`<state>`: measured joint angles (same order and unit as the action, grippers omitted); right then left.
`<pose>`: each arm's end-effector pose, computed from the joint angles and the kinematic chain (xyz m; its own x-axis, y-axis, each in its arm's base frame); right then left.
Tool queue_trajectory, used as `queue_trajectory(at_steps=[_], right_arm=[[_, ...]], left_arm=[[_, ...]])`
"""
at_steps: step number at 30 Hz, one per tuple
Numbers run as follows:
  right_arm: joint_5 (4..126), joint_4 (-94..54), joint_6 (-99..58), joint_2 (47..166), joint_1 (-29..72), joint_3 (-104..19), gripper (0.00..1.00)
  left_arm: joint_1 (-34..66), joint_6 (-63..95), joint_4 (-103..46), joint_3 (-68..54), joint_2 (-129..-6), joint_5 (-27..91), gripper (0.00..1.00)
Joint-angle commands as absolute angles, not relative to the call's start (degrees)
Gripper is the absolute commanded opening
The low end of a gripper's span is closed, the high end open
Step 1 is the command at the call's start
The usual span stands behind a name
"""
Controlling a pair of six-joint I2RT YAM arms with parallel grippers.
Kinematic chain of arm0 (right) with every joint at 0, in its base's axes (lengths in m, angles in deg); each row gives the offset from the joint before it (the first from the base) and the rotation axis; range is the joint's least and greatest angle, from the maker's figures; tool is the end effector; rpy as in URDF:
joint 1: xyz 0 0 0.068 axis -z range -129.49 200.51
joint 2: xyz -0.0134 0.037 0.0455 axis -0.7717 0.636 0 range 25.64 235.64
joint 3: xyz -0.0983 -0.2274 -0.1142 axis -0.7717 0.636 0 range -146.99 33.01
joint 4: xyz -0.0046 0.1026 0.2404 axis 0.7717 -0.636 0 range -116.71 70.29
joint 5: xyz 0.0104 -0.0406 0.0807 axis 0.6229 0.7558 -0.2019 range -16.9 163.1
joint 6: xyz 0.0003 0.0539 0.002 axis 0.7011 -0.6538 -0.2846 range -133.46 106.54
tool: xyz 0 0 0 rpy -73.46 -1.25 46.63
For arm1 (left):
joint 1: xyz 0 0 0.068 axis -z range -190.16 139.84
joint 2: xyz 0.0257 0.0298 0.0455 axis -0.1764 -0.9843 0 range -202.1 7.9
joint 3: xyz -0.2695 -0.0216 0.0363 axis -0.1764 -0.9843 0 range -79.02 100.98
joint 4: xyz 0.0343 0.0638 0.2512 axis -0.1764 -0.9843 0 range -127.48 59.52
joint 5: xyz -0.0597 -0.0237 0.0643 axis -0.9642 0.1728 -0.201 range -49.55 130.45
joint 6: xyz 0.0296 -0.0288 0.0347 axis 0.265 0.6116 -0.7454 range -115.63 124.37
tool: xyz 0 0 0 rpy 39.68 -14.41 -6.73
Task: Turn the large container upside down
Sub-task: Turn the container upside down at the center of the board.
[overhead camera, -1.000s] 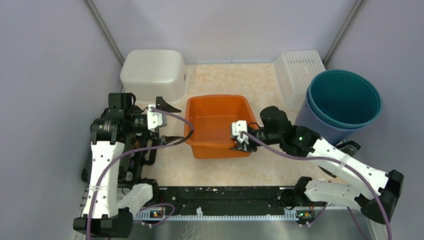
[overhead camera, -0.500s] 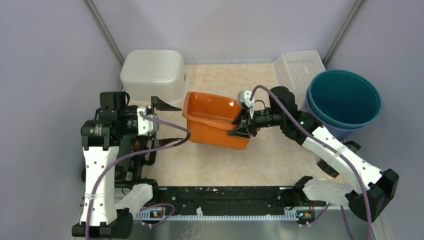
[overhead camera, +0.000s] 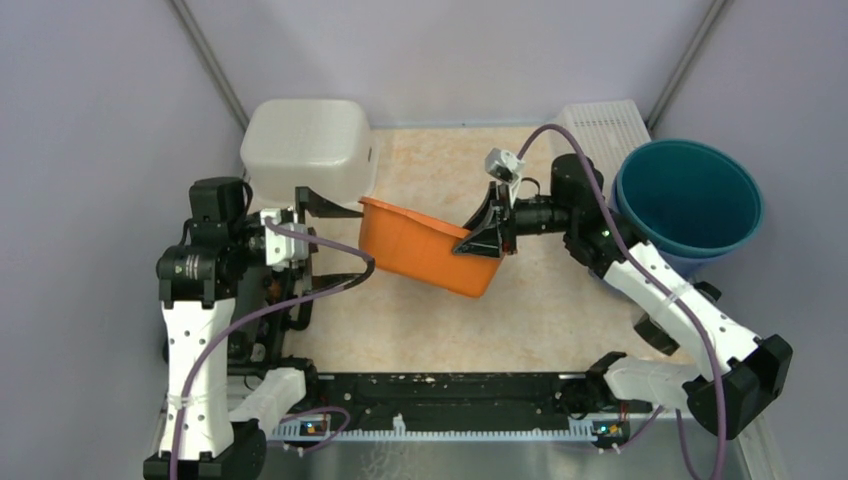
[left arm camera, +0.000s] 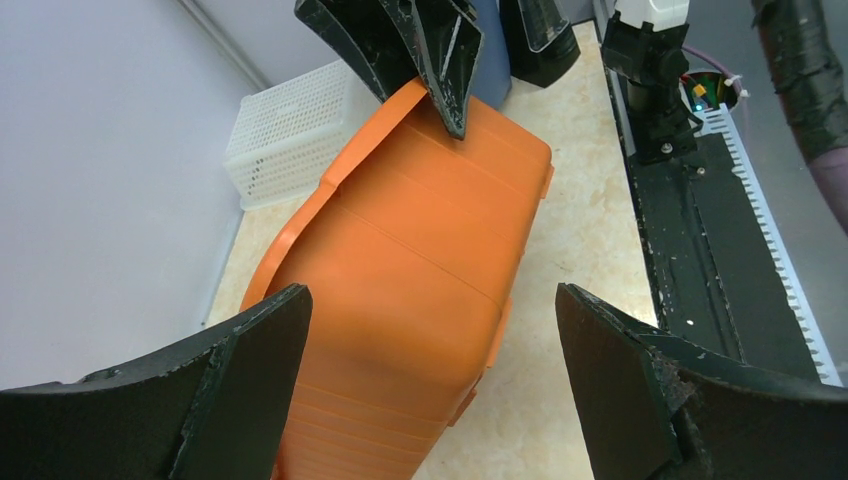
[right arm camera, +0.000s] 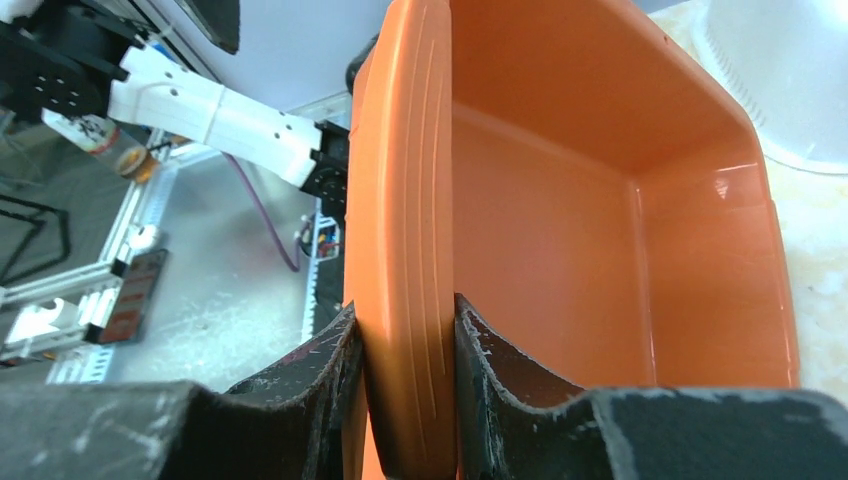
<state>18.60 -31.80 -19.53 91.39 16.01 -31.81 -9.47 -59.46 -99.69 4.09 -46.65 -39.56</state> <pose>0.1895 0.1654 0.3888 -0.2886 -0.1238 -0.9494 -0.9574 0.0426 0.2855 0.1138 -0.0364 0.4462 0.3851 0.1510 -0.9104 0.9151 0.0655 0.3979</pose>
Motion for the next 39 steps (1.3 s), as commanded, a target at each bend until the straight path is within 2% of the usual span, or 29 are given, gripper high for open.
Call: queue_trajectory(at_steps=[1, 11, 29, 33, 39], right_arm=[[15.4, -22.93, -27.94, 91.16, 17.65, -34.66, 0.0], [18.62, -12.93, -43.73, 92.48, 21.79, -29.41, 0.0], [29.31, -14.25, -53.04, 98.52, 34.02, -26.43, 0.0], [26.27, -11.74, -55.79, 100.64, 34.48, -28.17, 0.0], [19.26, 0.61, -65.97, 99.19, 34.34, -28.3, 0.0]], left_arm=[[-9.76, -51.51, -91.6, 3.15, -47.7, -42.57, 0.99], [-9.8, -31.99, -73.13, -1.98, -48.07, -41.43, 0.99], [-9.79, -10.37, -51.91, -10.57, -49.86, -27.58, 0.99], [-9.79, -8.57, -50.68, -10.19, -50.39, -25.6, 0.99], [-9.76, -6.95, -50.69, -9.15, -50.46, -24.14, 0.99]])
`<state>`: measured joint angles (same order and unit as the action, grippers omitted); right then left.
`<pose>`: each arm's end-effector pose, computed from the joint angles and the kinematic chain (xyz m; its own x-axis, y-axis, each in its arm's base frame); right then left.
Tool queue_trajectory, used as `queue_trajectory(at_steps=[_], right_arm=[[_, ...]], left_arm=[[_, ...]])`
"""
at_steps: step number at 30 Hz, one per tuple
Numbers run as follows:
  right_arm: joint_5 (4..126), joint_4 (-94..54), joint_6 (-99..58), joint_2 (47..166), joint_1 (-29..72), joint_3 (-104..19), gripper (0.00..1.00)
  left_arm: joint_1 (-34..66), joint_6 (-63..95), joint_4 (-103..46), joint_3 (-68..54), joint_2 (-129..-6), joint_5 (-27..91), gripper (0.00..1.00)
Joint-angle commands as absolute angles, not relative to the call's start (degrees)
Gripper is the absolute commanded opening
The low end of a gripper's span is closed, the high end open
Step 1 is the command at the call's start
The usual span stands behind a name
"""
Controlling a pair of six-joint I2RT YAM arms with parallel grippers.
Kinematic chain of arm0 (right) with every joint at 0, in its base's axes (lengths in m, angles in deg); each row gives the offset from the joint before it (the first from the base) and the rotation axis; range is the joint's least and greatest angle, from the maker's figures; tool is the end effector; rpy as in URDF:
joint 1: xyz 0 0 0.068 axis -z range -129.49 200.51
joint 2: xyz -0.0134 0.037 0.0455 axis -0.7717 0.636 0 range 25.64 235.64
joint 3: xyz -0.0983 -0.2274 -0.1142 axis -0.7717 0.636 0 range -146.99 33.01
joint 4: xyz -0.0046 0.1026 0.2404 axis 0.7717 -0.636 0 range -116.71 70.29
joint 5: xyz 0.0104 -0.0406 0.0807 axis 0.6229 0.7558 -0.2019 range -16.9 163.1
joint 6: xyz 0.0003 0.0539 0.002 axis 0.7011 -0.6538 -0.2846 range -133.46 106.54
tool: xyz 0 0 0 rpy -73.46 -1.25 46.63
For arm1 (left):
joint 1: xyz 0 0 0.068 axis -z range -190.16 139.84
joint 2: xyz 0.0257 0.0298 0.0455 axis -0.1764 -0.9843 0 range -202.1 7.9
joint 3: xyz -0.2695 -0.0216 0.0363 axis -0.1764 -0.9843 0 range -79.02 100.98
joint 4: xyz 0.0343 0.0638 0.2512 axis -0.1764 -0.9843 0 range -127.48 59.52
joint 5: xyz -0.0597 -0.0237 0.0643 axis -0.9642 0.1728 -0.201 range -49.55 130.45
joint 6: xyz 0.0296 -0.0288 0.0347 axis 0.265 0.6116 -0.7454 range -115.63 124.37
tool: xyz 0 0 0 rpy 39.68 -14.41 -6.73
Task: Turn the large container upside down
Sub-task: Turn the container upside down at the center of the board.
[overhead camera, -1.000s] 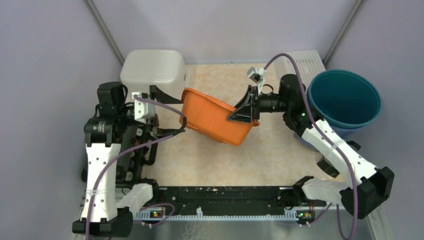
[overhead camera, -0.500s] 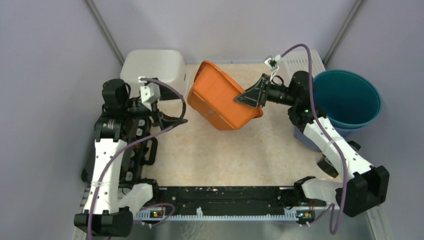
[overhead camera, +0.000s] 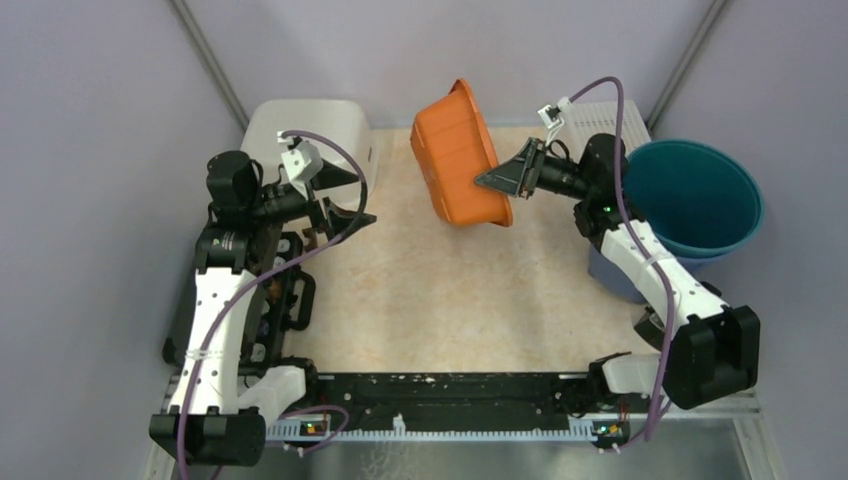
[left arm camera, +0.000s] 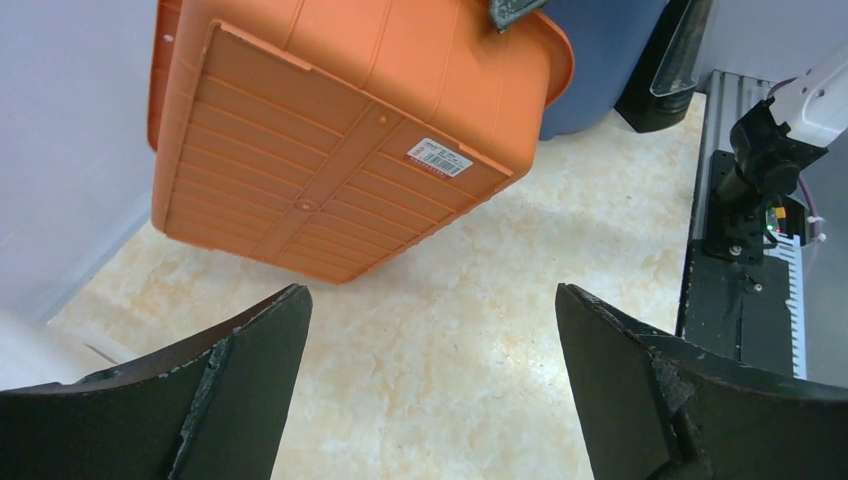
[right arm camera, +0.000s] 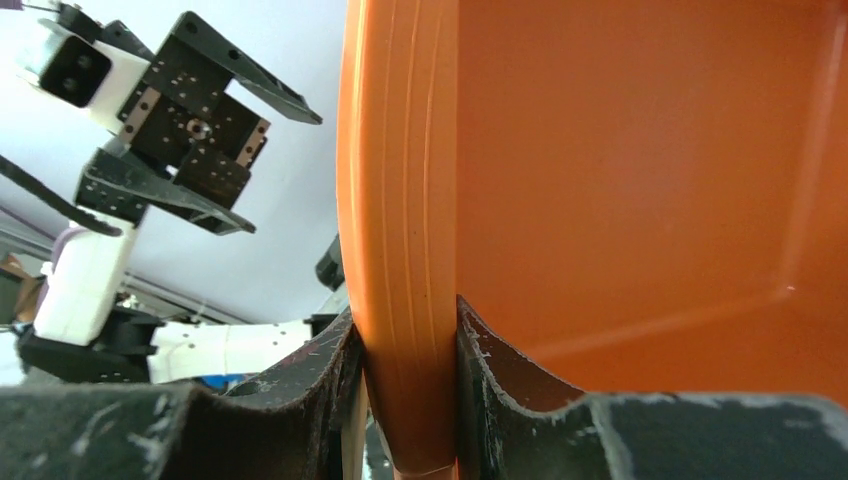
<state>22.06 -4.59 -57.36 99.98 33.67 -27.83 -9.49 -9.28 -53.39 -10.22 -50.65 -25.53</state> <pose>0.2767 0.1127 0.3715 -0.6227 0.2670 -0.7354 -0.6860 0.2657 0.6774 0.1986 -0.0348 0.4220 -0.0016 0.0961 -0.9954 0.9223 0.3848 0.0356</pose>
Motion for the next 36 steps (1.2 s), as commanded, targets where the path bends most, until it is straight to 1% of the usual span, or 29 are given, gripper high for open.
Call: queue_trajectory(at_steps=[1, 10, 14, 17, 21, 24, 26, 31, 36], right_arm=[[18.99, 2.57, -67.45, 98.85, 34.22, -28.11, 0.0], [16.37, 24.67, -85.04, 98.79, 29.19, -27.24, 0.0], [17.3, 27.06, -88.43, 99.56, 26.65, -26.81, 0.0], [18.15, 33.75, -94.59, 100.46, 24.99, -25.16, 0.0], [20.63, 38.06, -99.68, 101.36, 24.43, -21.79, 0.0], [22.97, 36.97, -100.35, 101.75, 24.41, -18.08, 0.0], [24.14, 32.91, -99.05, 102.27, 24.43, -16.89, 0.0], [26.7, 24.34, -92.58, 103.75, 25.54, -16.21, 0.0], [28.08, 17.11, -85.96, 103.88, 29.56, -18.02, 0.0]], left_arm=[[-9.8, -7.07, -50.77, -9.12, -50.41, -24.26, 0.99], [-9.79, -6.29, -50.49, -8.1, -50.53, -23.94, 0.99], [-9.76, -7.54, -52.38, -6.17, -50.59, -24.55, 0.99], [-9.78, -9.5, -54.57, -4.43, -50.86, -25.69, 0.99], [-9.76, -11.0, -56.55, -2.72, -51.03, -26.08, 0.99], [-9.8, -10.9, -56.43, -2.31, -51.23, -25.95, 0.99], [-9.81, -10.13, -55.8, -2.42, -51.5, -25.35, 0.99], [-9.8, -8.28, -53.76, -3.36, -51.94, -24.58, 0.99], [-9.76, -7.62, -52.81, -4.55, -52.08, -21.31, 0.99]])
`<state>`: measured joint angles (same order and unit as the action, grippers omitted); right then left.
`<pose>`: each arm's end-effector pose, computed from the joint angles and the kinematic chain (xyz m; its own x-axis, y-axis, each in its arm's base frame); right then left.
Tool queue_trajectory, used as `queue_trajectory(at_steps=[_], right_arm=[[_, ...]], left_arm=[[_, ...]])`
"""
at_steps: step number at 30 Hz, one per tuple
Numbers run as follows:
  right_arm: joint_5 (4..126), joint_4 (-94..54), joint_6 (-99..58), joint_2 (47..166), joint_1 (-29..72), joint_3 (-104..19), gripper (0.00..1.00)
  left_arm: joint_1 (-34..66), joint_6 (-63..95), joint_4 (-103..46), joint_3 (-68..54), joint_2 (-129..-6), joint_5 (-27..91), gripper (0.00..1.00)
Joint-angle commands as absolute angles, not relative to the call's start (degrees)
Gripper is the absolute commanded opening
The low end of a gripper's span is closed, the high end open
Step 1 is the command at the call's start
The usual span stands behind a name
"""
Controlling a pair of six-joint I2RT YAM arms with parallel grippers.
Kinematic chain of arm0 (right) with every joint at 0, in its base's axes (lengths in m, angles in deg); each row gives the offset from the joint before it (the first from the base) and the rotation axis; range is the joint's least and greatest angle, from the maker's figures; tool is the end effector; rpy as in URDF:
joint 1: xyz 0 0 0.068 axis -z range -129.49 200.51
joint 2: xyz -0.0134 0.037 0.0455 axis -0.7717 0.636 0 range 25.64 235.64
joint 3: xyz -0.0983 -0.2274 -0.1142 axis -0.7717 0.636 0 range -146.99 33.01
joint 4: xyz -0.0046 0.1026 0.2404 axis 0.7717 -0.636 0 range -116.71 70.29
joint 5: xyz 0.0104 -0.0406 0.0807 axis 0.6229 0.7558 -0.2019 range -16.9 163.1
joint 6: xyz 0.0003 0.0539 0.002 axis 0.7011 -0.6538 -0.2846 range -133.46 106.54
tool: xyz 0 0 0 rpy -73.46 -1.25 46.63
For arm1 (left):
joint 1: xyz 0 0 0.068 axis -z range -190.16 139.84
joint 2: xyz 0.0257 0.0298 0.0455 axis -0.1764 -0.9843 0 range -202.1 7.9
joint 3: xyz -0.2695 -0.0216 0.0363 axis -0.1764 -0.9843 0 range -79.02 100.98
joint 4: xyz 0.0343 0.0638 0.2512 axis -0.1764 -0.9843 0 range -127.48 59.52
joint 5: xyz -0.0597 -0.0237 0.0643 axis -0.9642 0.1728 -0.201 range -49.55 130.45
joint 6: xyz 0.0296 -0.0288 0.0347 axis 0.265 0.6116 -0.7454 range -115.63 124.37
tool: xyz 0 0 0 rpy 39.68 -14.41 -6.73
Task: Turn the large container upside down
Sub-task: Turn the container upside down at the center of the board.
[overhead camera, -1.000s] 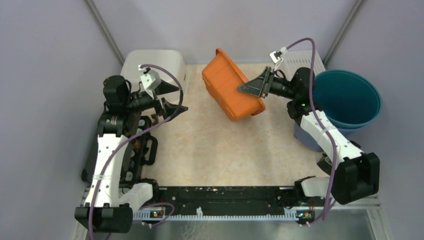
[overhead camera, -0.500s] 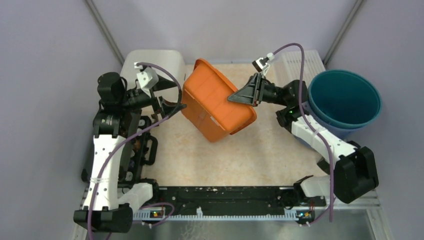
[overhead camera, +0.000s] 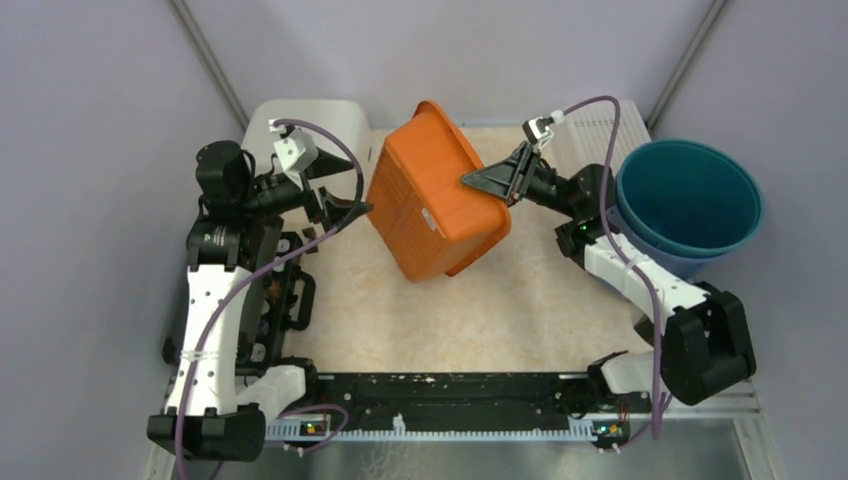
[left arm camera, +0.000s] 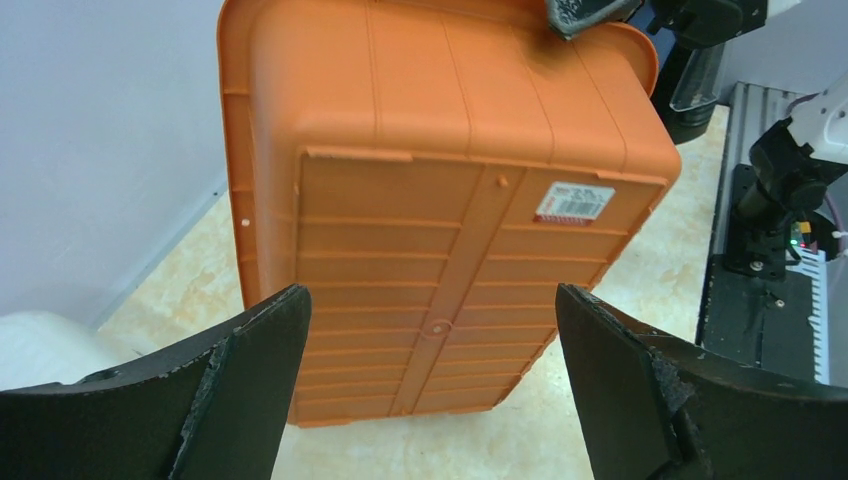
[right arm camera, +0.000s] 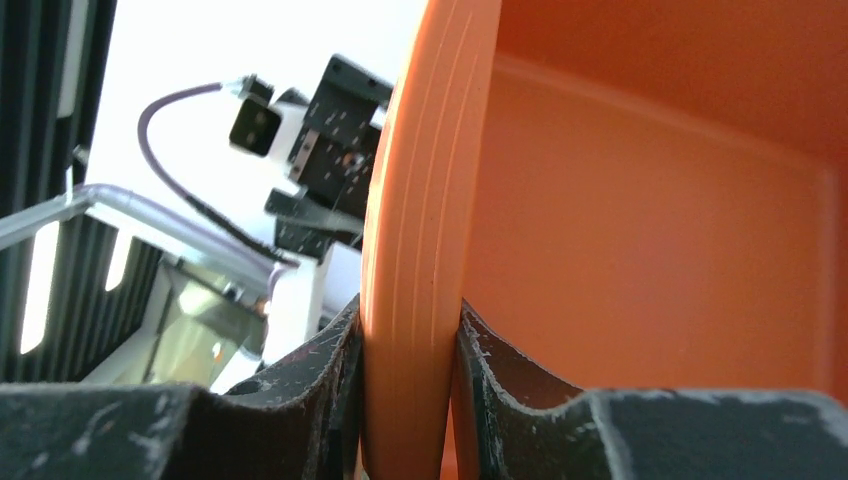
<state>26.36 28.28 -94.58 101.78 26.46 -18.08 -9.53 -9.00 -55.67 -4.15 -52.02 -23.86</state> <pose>0.2587 0.1438 0.3587 -0.8261 0.3727 -0.4226 -0.4892 -0.1025 0.8661 0.1966 -0.0342 0.4472 0.0331 0.0999 -0.9945 0.9085 0.4118 0.0716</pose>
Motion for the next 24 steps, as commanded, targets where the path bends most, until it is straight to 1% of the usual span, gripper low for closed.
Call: queue_trajectory(at_steps=[1, 5, 11, 22, 24], right_arm=[[28.19, 15.64, -84.95, 103.99, 30.46, -18.84, 0.0], [28.87, 10.69, -80.62, 104.63, 33.25, -22.57, 0.0], [30.39, 4.88, -75.02, 105.46, 34.45, -25.85, 0.0], [31.97, -2.38, -68.05, 104.16, 36.23, -26.69, 0.0], [32.88, -5.81, -65.78, 103.75, 36.22, -27.58, 0.0]], left_arm=[[-9.78, -7.14, -52.31, -4.88, -52.19, -20.15, 0.99], [-9.76, -4.76, -49.97, -6.62, -52.6, -15.08, 0.99], [-9.76, -2.27, -46.22, -10.34, -53.74, -6.38, 0.99], [-9.79, -1.44, -40.28, -17.12, -55.95, -1.71, 0.99], [-9.78, -1.28, -39.71, -18.22, -56.22, -1.12, 0.99]])
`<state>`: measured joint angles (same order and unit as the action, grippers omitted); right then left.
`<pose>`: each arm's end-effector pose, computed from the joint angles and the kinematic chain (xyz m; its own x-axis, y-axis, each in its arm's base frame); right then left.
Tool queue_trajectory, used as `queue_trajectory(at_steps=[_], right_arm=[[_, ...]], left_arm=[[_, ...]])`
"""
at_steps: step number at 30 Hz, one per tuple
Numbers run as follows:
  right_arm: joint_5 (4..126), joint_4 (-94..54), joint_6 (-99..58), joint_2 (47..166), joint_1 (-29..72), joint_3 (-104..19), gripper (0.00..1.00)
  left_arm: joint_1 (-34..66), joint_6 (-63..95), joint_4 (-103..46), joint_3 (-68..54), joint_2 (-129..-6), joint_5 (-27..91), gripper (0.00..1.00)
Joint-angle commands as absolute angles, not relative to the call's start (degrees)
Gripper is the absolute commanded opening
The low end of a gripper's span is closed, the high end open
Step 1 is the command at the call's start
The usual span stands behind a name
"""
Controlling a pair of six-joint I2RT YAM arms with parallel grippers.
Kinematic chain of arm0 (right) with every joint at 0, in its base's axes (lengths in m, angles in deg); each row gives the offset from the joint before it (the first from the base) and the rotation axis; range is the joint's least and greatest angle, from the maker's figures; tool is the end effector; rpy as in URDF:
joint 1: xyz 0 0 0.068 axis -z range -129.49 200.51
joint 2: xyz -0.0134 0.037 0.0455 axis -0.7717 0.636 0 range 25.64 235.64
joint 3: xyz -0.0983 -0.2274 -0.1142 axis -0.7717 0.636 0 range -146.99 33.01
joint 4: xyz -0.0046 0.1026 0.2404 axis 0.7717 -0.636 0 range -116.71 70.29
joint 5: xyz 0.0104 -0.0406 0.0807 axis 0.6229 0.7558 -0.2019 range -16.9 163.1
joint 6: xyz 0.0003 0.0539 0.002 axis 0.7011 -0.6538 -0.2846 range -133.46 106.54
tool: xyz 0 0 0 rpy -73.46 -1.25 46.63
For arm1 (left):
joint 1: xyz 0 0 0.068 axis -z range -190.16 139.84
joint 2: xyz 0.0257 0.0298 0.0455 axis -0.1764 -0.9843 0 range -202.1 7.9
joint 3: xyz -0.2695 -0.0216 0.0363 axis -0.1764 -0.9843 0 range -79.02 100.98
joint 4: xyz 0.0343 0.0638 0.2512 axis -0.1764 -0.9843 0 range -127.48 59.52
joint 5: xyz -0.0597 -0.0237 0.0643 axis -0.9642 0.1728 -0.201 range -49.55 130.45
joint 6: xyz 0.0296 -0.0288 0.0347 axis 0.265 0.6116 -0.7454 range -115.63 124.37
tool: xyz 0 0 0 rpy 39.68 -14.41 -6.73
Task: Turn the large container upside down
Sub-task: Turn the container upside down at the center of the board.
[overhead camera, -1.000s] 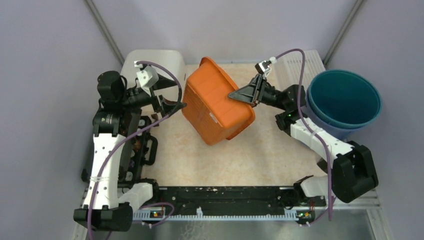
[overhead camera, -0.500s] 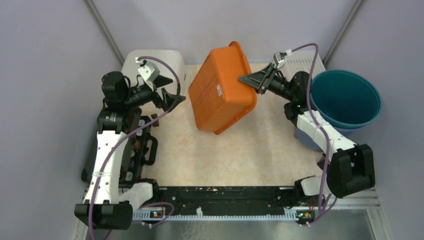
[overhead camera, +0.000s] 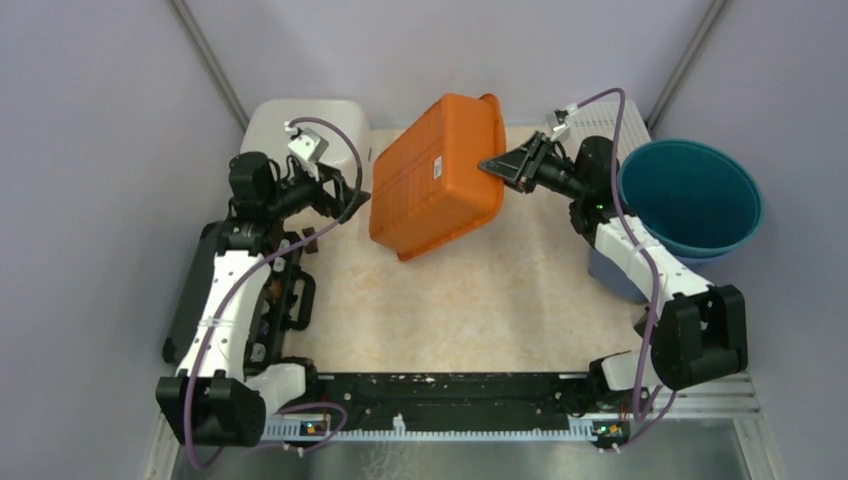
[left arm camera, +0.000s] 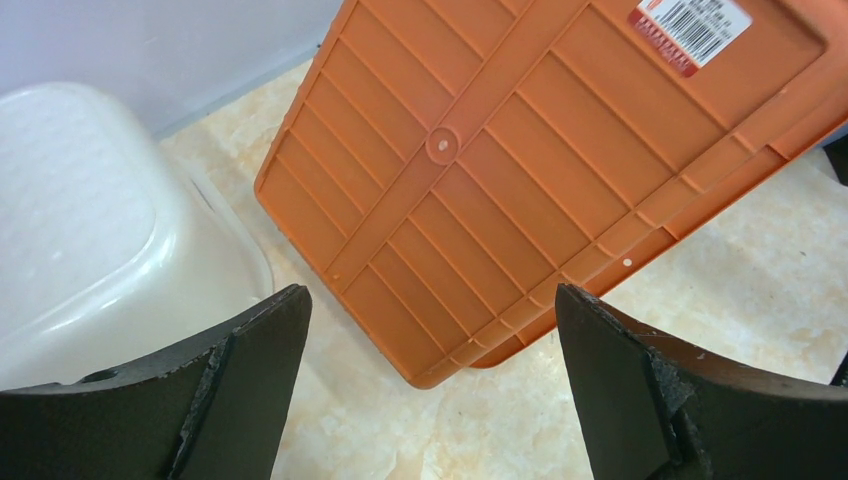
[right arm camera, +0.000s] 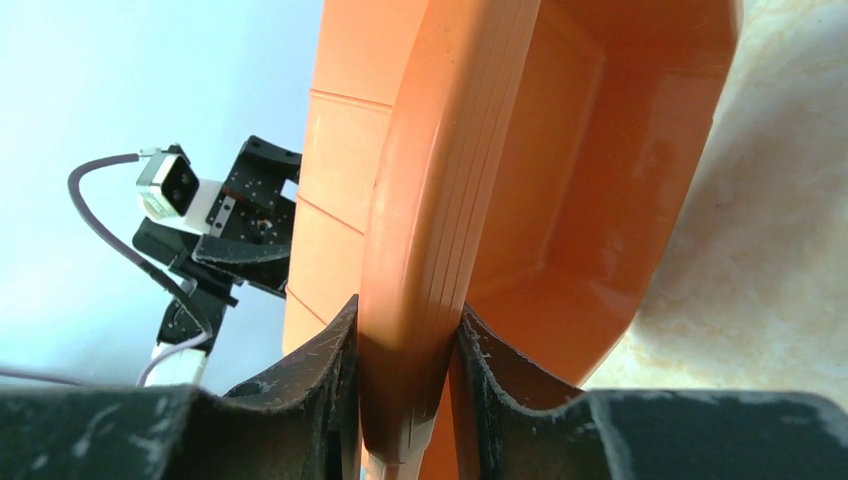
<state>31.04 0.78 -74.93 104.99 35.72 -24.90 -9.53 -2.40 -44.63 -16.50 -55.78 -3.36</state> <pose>0.3050 0.1052 0.3375 -0.7432 0.4784 -0.4677 -0.3857 0.2649 0.8838 0.2450 -0.0273 0.3789 -0.1826 0.0871 -0.9793 0.7020 0.7089 -0.0679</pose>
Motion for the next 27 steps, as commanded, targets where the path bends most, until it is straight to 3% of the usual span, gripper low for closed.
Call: queue_trajectory(at_steps=[1, 16, 27], right_arm=[[33.13, -7.44, -64.65, 103.63, 36.25, -28.11, 0.0], [37.16, -19.02, -54.92, 99.45, 36.62, -28.68, 0.0], [36.08, -18.85, -51.72, 98.32, 38.29, -25.37, 0.11]], left_arm=[[-9.75, -1.14, -39.39, -18.69, -56.4, -1.03, 0.99], [-9.79, 3.76, -36.34, -22.76, -61.38, -0.03, 0.99], [-9.73, 4.2, -35.08, -23.78, -64.92, -2.03, 0.99]])
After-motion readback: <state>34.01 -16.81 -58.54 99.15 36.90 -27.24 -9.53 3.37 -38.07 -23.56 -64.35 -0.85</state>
